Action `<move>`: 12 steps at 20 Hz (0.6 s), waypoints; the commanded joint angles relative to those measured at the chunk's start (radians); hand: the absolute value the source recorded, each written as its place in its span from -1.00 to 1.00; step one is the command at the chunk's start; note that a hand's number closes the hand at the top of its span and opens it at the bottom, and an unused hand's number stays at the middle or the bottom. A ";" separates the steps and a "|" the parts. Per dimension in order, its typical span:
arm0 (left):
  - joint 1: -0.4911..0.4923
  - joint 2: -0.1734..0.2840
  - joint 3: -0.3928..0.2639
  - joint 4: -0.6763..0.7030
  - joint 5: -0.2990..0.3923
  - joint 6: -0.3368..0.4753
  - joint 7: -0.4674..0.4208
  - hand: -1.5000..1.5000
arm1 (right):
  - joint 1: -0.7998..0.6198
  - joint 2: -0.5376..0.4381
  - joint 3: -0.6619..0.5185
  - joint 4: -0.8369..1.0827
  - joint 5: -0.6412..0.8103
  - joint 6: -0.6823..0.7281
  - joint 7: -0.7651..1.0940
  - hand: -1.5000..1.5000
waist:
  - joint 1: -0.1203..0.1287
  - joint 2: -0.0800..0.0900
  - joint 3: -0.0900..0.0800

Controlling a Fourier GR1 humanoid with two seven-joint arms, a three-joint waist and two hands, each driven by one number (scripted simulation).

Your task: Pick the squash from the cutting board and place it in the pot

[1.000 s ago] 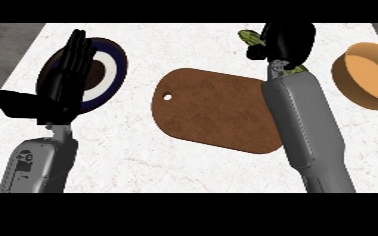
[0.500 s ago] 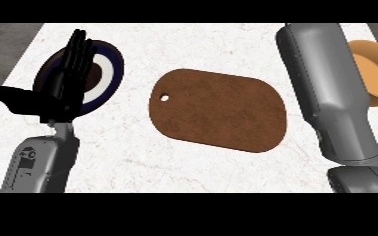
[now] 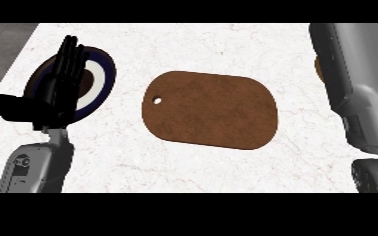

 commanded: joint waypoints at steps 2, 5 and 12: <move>-0.030 0.020 0.034 0.015 0.011 0.001 0.026 0.00 | 0.084 -0.061 -0.051 -0.026 -0.042 -0.079 -0.003 1.00 | -0.021 -0.005 0.001; 0.022 -0.030 -0.004 0.001 -0.017 0.022 -0.021 0.00 | 0.170 -0.126 -0.092 -0.042 -0.093 -0.139 -0.090 1.00 | -0.024 -0.006 0.001; -0.005 0.017 0.043 0.025 0.021 -0.027 0.012 0.00 | 0.297 -0.162 -0.109 -0.120 -0.204 -0.130 -0.200 1.00 | -0.027 -0.009 0.000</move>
